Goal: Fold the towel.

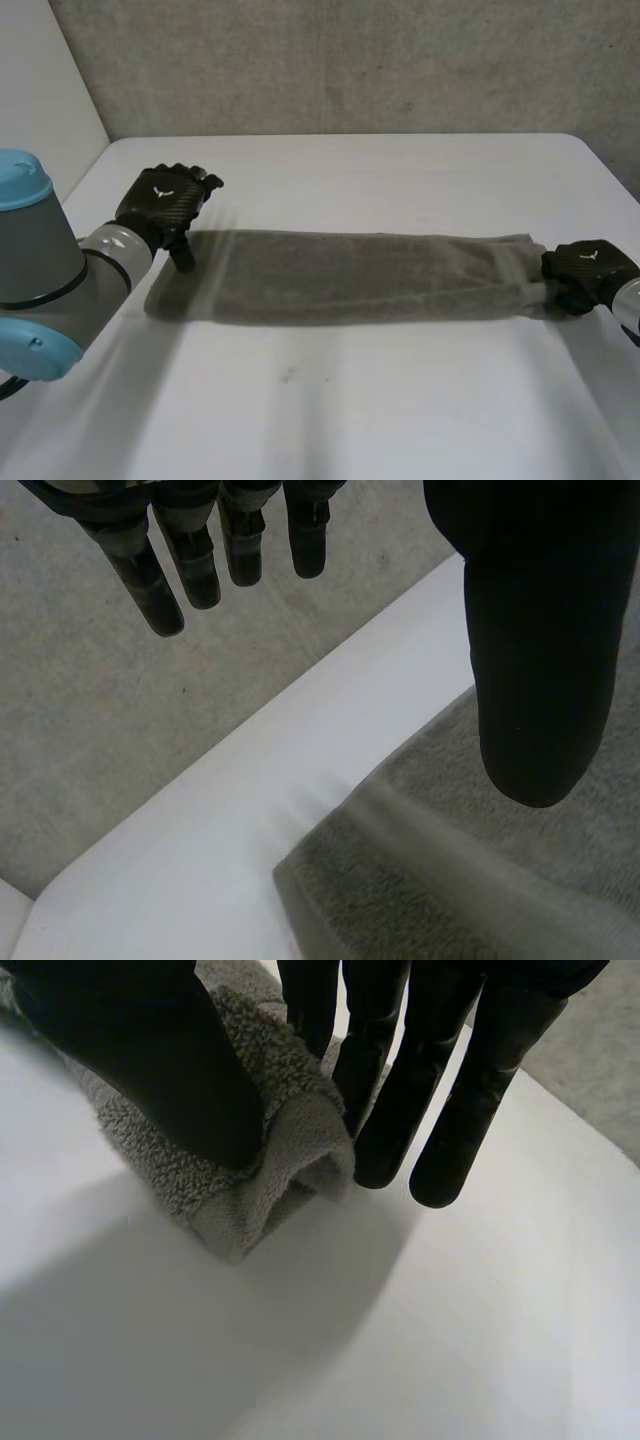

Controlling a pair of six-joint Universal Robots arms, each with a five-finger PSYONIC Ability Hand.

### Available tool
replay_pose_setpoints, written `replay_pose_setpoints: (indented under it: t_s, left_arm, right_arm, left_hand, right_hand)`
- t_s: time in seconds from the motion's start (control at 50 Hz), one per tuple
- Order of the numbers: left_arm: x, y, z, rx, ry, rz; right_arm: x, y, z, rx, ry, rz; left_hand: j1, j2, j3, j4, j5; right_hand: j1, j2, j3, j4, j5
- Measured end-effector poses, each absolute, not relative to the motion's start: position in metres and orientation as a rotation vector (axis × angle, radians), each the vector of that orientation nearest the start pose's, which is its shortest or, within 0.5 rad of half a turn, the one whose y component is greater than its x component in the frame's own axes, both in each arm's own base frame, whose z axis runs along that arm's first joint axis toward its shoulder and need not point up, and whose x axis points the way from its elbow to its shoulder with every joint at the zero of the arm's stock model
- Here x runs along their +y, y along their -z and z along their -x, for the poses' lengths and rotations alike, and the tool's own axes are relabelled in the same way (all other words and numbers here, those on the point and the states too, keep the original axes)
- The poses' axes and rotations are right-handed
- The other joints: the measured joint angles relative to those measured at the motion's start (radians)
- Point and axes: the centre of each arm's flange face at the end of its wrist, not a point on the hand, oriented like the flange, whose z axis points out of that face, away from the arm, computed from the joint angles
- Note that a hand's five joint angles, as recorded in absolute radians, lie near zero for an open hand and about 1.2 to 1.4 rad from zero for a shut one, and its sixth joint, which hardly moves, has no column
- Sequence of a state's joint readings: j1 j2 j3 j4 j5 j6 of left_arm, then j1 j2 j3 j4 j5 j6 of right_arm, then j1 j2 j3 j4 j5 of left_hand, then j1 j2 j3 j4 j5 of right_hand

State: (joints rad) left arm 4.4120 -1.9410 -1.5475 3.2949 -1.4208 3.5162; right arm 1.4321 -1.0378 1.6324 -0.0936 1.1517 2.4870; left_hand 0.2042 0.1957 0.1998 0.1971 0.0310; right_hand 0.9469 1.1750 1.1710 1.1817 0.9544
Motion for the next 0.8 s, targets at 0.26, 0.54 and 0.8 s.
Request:
replay_pose_setpoints:
  t_s: [0.26,0.54,0.8]
  left_arm:
    - [-0.300,-0.208,0.244,2.281,2.042,-0.957]
    - [-0.297,-0.209,0.239,2.285,2.037,-0.943]
    - [-0.295,-0.206,0.238,2.294,2.027,-0.942]
  right_arm:
    - [-0.384,-0.163,-0.078,2.624,2.081,1.446]
    - [-0.365,-0.218,-0.201,2.058,2.450,1.543]
    - [-0.239,-0.184,-0.383,1.179,2.225,1.782]
  left_hand:
    - [0.000,0.000,0.000,0.000,0.000]
    - [0.000,0.000,0.000,0.000,0.000]
    - [0.000,0.000,0.000,0.000,0.000]
  right_hand:
    - [0.000,0.000,0.004,0.010,0.012]
    - [0.000,0.000,0.017,0.011,0.021]
    - [0.000,0.000,0.019,0.012,0.023]
